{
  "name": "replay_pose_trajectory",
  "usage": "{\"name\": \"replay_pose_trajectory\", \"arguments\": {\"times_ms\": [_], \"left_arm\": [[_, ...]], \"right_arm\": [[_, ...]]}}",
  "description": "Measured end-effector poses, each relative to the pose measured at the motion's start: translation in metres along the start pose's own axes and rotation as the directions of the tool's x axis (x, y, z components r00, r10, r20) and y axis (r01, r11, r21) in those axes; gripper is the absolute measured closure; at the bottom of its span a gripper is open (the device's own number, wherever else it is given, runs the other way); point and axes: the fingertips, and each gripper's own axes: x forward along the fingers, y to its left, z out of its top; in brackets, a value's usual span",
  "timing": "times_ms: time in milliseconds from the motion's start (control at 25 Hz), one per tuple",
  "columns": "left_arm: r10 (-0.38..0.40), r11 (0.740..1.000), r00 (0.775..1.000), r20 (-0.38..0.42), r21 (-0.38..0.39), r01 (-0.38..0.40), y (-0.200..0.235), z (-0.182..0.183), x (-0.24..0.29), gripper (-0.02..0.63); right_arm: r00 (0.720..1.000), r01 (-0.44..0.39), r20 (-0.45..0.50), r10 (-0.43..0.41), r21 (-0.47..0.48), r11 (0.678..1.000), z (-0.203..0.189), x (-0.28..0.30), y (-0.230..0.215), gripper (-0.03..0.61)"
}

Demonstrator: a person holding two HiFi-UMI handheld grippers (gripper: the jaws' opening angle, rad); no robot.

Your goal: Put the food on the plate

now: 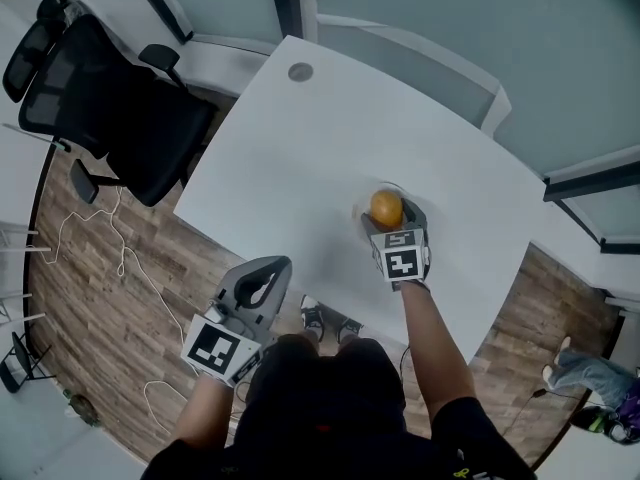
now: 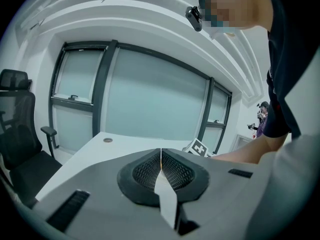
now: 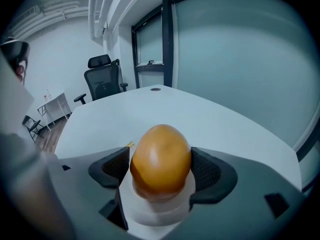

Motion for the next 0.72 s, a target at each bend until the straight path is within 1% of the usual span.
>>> {"name": "replay_pose_trajectory", "arguments": {"times_ms": [120,200,280,320,360,440,560,600,680,720], "left_arm": [[-0.002,1.0,1.0,0.006,0.001,0.002,-0.002,0.004,-0.004,0.589],[-0.009,1.0,1.0,0.018,0.005,0.009,-0.006,0.008,-0.007,0.589],[-0.021,1.0,0.999,0.032,0.013,0.021,-0.013,0.014,-0.011,0.589],[-0.031,0.999,0.999,0.039,0.02,0.03,-0.017,0.018,-0.013,0.589],[-0.042,0.999,0.998,0.047,0.029,0.04,-0.023,0.022,-0.014,0.589],[-0.067,0.997,0.996,0.066,0.052,0.064,-0.035,0.031,-0.016,0.589],[-0.108,0.991,0.989,0.098,0.084,0.1,-0.055,0.049,-0.016,0.589],[-0.121,0.989,0.987,0.11,0.095,0.111,-0.063,0.055,-0.017,0.589],[-0.146,0.985,0.981,0.131,0.115,0.131,-0.077,0.064,-0.018,0.589],[-0.158,0.982,0.977,0.143,0.126,0.14,-0.084,0.068,-0.019,0.589]], "right_arm": [[1.0,0.0,0.024,0.0,0.008,1.0,0.009,-0.015,-0.002,0.207],[0.998,0.006,0.063,-0.007,0.022,1.0,0.021,-0.036,-0.005,0.207],[0.99,0.012,0.141,-0.017,0.04,0.999,0.039,-0.066,-0.008,0.207],[0.98,0.016,0.195,-0.025,0.046,0.999,0.05,-0.084,-0.009,0.208],[0.966,0.023,0.257,-0.035,0.048,0.999,0.061,-0.104,-0.011,0.209],[0.925,0.039,0.375,-0.054,0.048,0.998,0.077,-0.147,-0.014,0.21],[0.872,0.063,0.482,-0.086,0.065,0.996,0.089,-0.206,-0.019,0.221],[0.856,0.077,0.506,-0.106,0.077,0.994,0.09,-0.224,-0.022,0.255],[0.825,0.108,0.546,-0.145,0.099,0.989,0.091,-0.26,-0.024,0.371],[0.809,0.119,0.566,-0.158,0.104,0.987,0.091,-0.277,-0.024,0.415]]}}
